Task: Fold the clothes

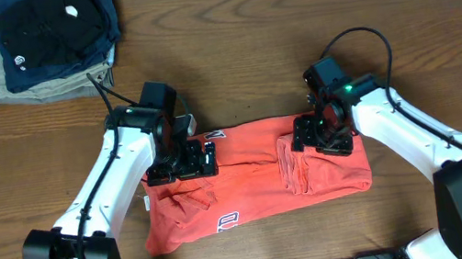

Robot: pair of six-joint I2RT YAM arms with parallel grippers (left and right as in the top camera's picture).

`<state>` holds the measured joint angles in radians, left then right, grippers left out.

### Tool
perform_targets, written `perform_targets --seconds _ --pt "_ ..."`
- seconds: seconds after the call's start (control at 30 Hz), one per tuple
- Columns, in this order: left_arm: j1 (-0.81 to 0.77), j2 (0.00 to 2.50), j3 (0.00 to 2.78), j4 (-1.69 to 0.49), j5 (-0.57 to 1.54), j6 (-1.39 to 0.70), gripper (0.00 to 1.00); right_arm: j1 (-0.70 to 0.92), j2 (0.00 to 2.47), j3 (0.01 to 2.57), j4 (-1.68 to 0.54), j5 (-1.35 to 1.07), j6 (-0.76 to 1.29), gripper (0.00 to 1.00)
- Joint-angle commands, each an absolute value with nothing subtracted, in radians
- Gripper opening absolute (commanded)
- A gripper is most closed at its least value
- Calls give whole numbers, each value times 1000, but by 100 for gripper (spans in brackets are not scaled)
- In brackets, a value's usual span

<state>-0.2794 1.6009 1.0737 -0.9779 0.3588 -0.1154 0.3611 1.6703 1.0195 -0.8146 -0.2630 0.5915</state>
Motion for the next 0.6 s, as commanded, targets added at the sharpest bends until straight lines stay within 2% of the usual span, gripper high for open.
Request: perform_targets --seconds 0.0,0.07,0.2,0.23,0.47,0.57 --pt "-278 1601 1068 -979 346 -110 98 366 1682 1016 -777 -281 583 55" --pt "-278 1601 1068 -979 346 -110 98 366 1681 1016 -746 -281 584 43" --pt "-278 1601 1068 -979 346 -110 98 366 1682 1016 -693 -281 590 7" --pt "-278 1601 1068 -979 346 -110 98 367 1682 1016 -682 -281 590 1" --pt "-278 1601 1068 -978 346 -110 98 392 1682 1016 -557 -292 591 1" --pt "-278 1601 1068 -979 346 -110 98 408 1682 1016 -508 -292 608 9"
